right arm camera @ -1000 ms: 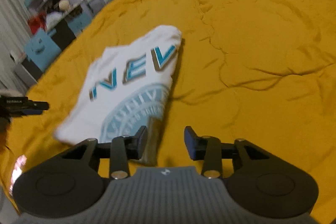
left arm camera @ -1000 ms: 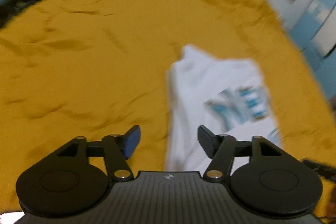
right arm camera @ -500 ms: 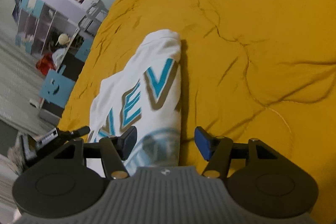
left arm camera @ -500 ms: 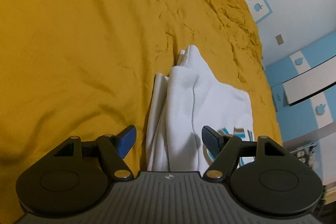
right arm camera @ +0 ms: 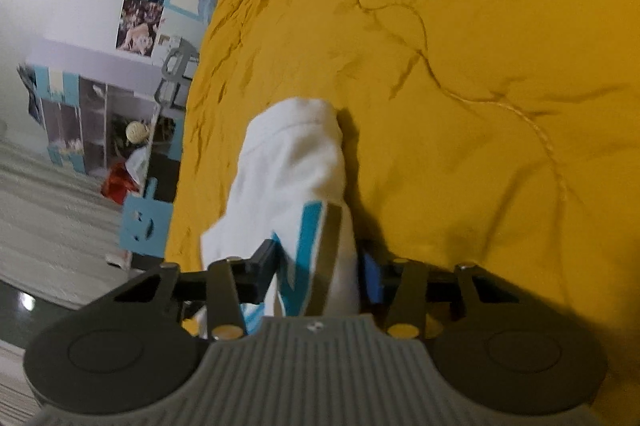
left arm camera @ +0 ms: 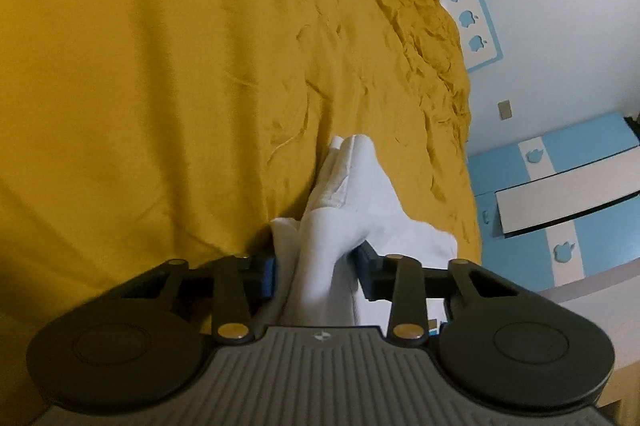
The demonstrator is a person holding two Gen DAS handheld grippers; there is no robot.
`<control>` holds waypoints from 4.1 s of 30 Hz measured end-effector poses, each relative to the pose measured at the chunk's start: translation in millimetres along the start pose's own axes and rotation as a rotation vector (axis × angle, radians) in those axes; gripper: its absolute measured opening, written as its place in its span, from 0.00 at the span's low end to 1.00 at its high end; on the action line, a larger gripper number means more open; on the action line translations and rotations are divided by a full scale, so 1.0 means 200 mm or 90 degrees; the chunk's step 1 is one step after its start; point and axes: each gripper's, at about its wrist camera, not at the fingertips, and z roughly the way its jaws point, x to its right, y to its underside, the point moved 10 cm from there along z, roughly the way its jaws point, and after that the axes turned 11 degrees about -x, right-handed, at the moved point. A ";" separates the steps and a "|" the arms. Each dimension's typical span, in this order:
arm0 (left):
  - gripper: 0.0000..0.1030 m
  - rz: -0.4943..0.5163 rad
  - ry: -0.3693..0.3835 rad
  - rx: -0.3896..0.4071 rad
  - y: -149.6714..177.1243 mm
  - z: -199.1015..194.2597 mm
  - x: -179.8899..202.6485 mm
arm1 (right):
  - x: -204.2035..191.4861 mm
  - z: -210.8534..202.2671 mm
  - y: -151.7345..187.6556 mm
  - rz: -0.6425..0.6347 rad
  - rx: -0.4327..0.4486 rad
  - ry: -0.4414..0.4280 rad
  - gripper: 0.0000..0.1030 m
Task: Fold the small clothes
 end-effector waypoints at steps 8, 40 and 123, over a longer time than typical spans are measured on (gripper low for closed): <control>0.21 0.056 -0.029 0.058 0.03 -0.12 0.15 | -0.06 -0.01 -0.03 -0.022 0.015 -0.002 0.10; 0.20 0.302 0.038 0.245 1.13 -0.98 1.30 | -0.95 -1.66 0.89 -0.351 0.176 -0.041 0.08; 0.24 0.342 -0.303 -0.035 1.30 -0.28 0.69 | -0.08 -1.08 1.04 -0.467 0.020 0.407 0.20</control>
